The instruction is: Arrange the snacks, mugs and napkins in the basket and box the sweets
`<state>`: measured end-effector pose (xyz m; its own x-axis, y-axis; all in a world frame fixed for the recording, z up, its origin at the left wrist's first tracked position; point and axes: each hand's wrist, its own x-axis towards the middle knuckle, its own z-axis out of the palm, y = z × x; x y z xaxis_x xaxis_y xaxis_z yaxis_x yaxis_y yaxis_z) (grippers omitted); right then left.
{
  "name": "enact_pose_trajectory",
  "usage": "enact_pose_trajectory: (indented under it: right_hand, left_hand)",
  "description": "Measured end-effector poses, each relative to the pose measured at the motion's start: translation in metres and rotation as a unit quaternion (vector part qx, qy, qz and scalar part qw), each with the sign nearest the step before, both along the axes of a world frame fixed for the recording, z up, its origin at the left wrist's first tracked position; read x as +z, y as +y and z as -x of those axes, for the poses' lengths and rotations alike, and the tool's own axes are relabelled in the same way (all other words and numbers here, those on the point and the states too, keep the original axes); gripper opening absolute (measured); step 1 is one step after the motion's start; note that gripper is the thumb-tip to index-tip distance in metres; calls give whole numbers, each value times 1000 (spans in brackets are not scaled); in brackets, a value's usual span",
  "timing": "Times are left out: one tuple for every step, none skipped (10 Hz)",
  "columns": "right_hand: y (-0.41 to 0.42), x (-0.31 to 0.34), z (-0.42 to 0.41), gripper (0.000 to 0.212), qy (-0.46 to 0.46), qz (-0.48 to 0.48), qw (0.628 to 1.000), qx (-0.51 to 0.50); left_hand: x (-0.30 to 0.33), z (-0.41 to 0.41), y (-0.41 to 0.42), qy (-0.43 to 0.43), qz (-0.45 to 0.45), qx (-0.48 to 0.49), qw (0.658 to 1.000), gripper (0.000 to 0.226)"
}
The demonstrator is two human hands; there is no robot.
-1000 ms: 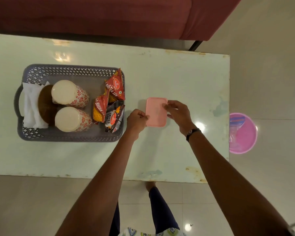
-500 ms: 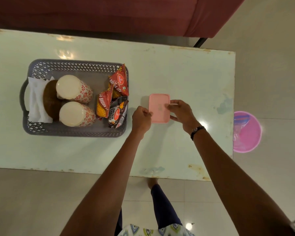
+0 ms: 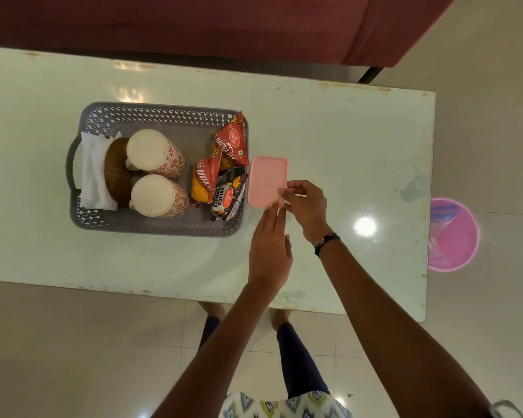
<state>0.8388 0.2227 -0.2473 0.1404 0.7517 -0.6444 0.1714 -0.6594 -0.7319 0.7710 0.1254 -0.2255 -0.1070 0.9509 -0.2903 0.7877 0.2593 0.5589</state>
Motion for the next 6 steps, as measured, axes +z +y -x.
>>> enact_pose_trajectory:
  right_hand:
    - [5,-5,9,20,-28,-6,999,17]
    - [7,-8,8,18,-17,-10,1000,22]
    - [7,-7,7,20,-6,-8,1000,24]
    - [6,-8,7,21,-10,-2,1000,26]
    - [9,-2,5,28,-8,8,999,45]
    - [-2,5,5,40,-25,-2,999,36]
  left_hand:
    - [-9,7,4,29,20,-11,999,58]
    - [-13,10,4,34,24,-13,999,59]
    - [-13,10,2,27,28,-16,999,60]
    - [-15,11,0,28,34,-31,999,60]
    - [-11,12,2,6,32,-31,999,60]
    - [-5,16,0,-22,19,-22,999,55]
